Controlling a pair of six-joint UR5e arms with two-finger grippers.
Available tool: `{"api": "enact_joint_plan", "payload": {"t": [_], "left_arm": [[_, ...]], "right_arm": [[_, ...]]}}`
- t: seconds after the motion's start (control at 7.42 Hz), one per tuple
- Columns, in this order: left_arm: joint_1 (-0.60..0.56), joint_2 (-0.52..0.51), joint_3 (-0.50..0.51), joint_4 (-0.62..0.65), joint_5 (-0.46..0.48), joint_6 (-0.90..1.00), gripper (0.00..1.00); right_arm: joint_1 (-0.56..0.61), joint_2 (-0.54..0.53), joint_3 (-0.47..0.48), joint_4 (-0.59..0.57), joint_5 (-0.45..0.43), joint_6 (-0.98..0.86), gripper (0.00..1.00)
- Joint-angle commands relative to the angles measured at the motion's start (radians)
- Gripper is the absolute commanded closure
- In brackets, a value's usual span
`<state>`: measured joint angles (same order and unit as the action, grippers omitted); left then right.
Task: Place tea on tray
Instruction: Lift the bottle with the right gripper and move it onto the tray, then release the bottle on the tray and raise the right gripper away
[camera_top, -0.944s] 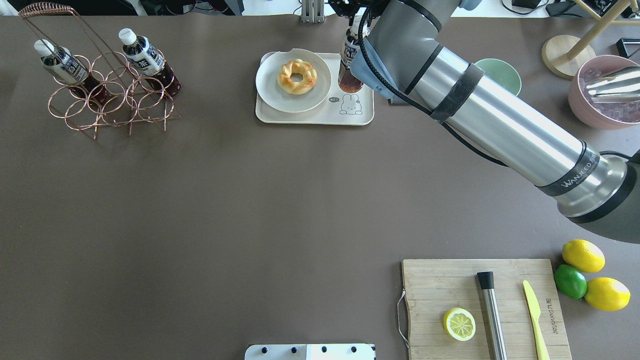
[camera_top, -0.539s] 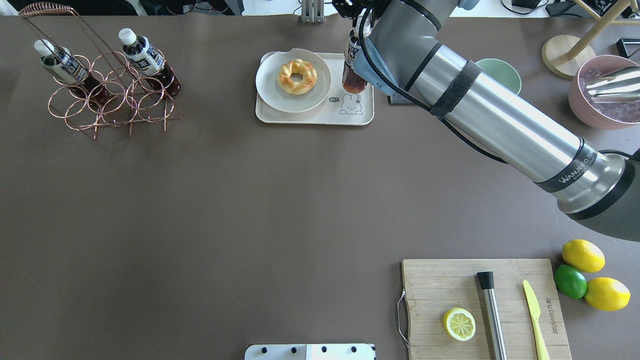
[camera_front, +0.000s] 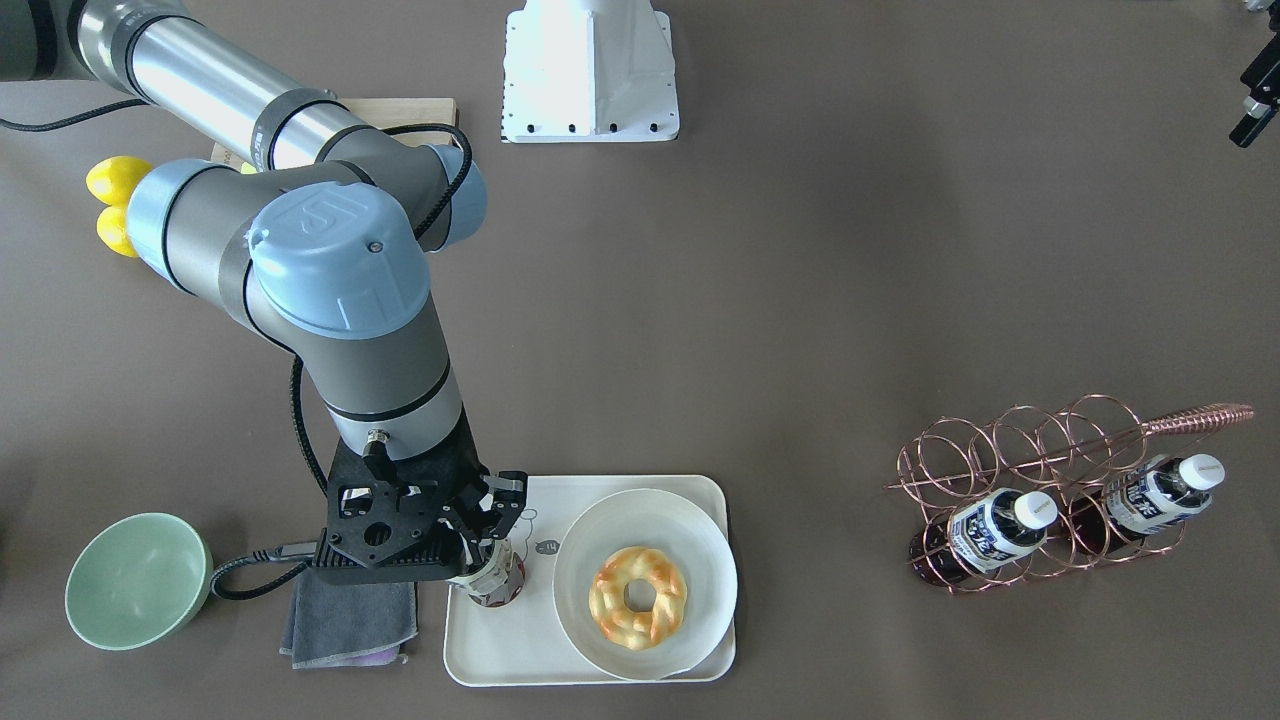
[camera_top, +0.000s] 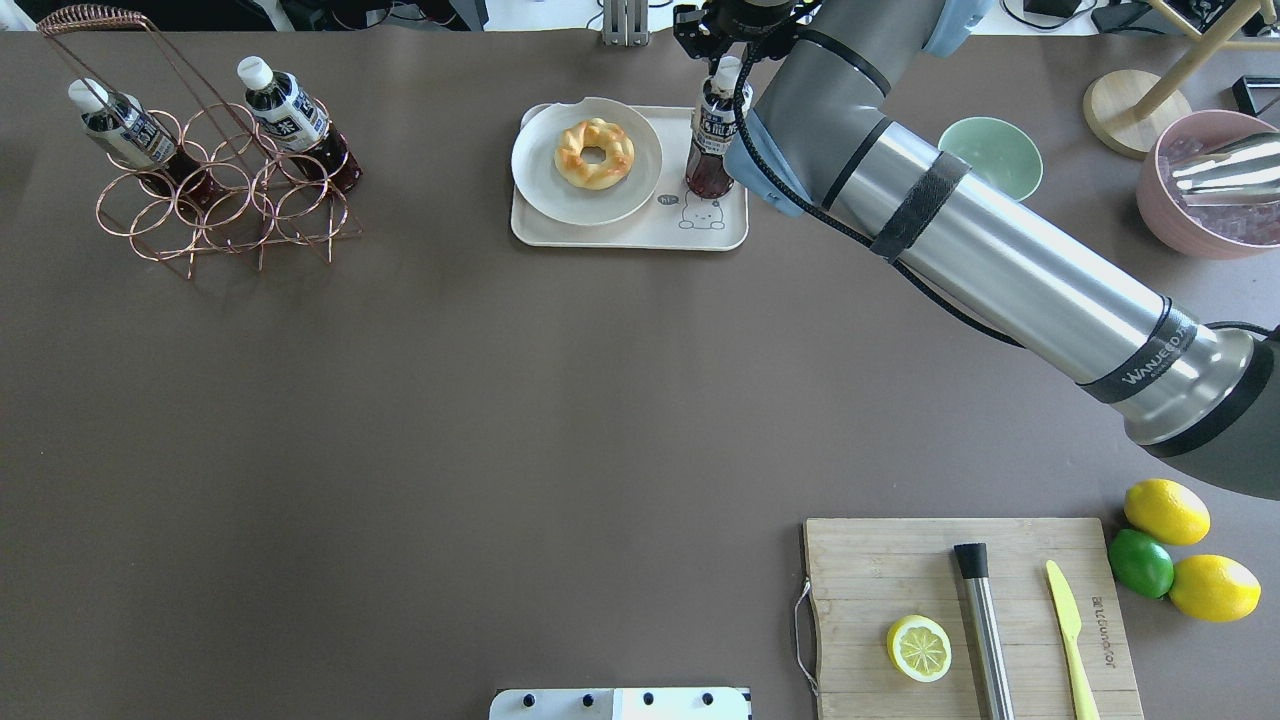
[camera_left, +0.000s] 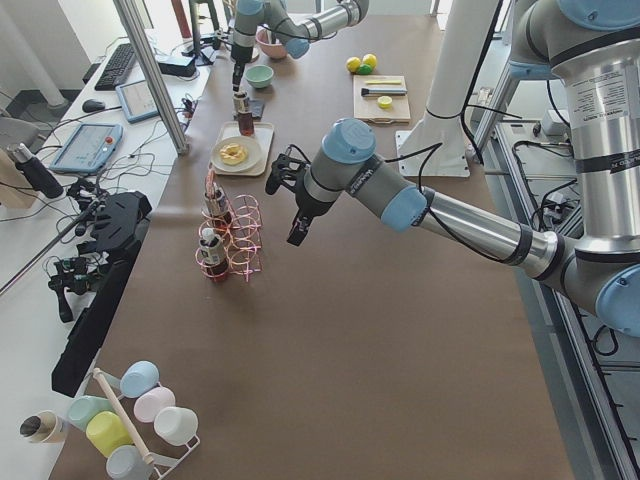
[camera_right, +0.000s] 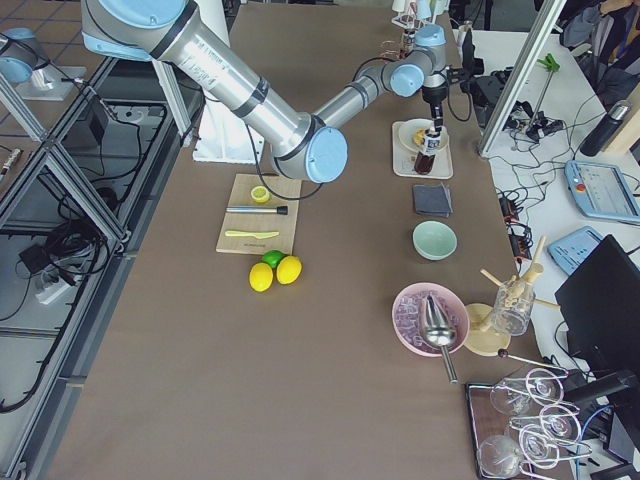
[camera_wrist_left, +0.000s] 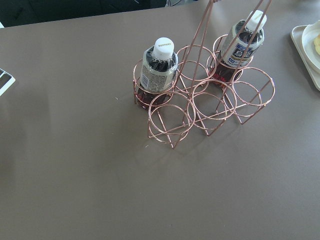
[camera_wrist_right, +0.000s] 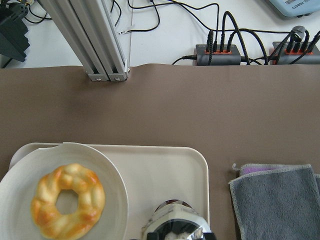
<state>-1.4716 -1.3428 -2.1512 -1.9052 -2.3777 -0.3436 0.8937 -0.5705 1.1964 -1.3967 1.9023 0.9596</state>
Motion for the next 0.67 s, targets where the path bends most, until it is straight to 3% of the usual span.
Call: {"api": "enact_joint_plan", "payload": {"t": [0.0, 0.13, 0.4, 0.54], "left_arm": [[0.000, -0.001, 0.001, 0.000, 0.000, 0.000, 0.07], [-0.003, 0.001, 0.001, 0.000, 0.000, 0.000, 0.07], [0.000, 0.001, 0.005, 0.002, 0.000, -0.002, 0.07], [0.000, 0.001, 0.008, 0.002, 0.000, -0.002, 0.07]], "right_arm": [[-0.010, -0.002, -0.003, 0.005, -0.003, -0.001, 0.44], [-0.016, 0.000, -0.001, 0.007, -0.008, 0.010, 0.00], [0.003, 0.014, 0.038, -0.016, 0.029, 0.010, 0.00], [0.028, 0.012, 0.102, -0.086, 0.075, 0.008, 0.00]]}}
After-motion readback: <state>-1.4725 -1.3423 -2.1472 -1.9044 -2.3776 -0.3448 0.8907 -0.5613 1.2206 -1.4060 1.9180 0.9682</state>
